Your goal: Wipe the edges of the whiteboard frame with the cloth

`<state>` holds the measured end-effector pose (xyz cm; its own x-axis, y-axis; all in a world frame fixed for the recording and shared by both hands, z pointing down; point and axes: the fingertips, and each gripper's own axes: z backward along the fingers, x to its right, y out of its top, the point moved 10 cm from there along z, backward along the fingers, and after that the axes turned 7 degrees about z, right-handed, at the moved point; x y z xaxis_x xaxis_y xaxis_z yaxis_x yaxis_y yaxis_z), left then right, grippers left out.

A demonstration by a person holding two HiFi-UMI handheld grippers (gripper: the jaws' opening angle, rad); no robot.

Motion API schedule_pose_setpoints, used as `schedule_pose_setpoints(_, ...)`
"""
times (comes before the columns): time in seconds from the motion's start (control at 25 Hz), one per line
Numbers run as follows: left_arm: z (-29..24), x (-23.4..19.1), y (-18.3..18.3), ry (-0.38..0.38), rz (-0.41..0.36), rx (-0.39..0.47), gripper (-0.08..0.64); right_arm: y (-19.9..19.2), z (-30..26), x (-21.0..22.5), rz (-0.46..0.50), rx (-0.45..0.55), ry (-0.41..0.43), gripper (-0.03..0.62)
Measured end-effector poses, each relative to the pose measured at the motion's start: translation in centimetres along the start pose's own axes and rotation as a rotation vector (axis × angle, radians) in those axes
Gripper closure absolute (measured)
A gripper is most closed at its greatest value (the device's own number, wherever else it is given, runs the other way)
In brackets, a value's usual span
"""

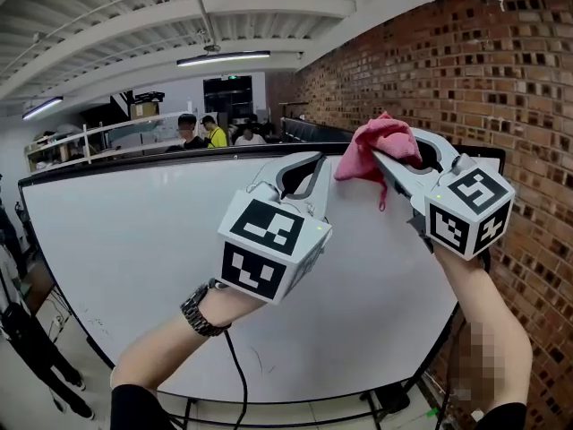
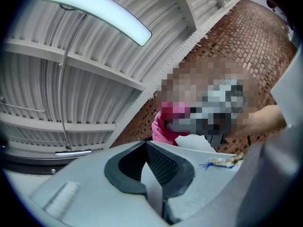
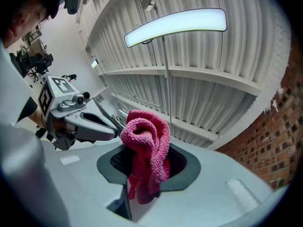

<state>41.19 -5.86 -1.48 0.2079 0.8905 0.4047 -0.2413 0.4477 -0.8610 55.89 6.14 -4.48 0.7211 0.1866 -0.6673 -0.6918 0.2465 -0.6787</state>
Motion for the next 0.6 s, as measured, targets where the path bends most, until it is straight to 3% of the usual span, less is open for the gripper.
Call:
schedule_pose_setpoints(0.36, -4.3, 4.8, 0.8, -0.036, 0.11, -0.062, 0.557, -4.1, 4.3, 5.0, -0.065, 0.027, 0.011, 0.469)
schedule_pose_setpoints(0.6, -7.0, 8.0, 1.4, -0.03, 0.08, -0.085, 0.557, -5.9, 6.6, 8.0, -0.073, 0.032, 0.009, 0.469)
